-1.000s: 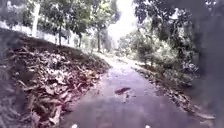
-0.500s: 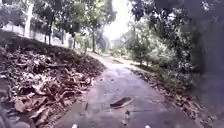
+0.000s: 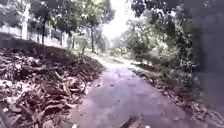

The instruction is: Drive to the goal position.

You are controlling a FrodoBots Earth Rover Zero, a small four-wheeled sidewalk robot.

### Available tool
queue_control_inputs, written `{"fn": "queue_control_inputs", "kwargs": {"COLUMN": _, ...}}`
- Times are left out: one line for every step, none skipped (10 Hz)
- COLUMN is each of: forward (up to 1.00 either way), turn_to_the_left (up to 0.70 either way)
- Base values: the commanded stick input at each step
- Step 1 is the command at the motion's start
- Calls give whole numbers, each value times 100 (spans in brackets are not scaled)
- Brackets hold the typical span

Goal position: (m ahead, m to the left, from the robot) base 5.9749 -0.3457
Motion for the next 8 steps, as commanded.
{"fn": "queue_control_inputs", "kwargs": {"forward": 100, "turn_to_the_left": 6}}
{"fn": "queue_control_inputs", "kwargs": {"forward": 100, "turn_to_the_left": 15}}
{"fn": "queue_control_inputs", "kwargs": {"forward": 100, "turn_to_the_left": 0}}
{"fn": "queue_control_inputs", "kwargs": {"forward": 100, "turn_to_the_left": 0}}
{"fn": "queue_control_inputs", "kwargs": {"forward": 100, "turn_to_the_left": 0}}
{"fn": "queue_control_inputs", "kwargs": {"forward": 100, "turn_to_the_left": 0}}
{"fn": "queue_control_inputs", "kwargs": {"forward": 100, "turn_to_the_left": 0}}
{"fn": "queue_control_inputs", "kwargs": {"forward": 100, "turn_to_the_left": 0}}
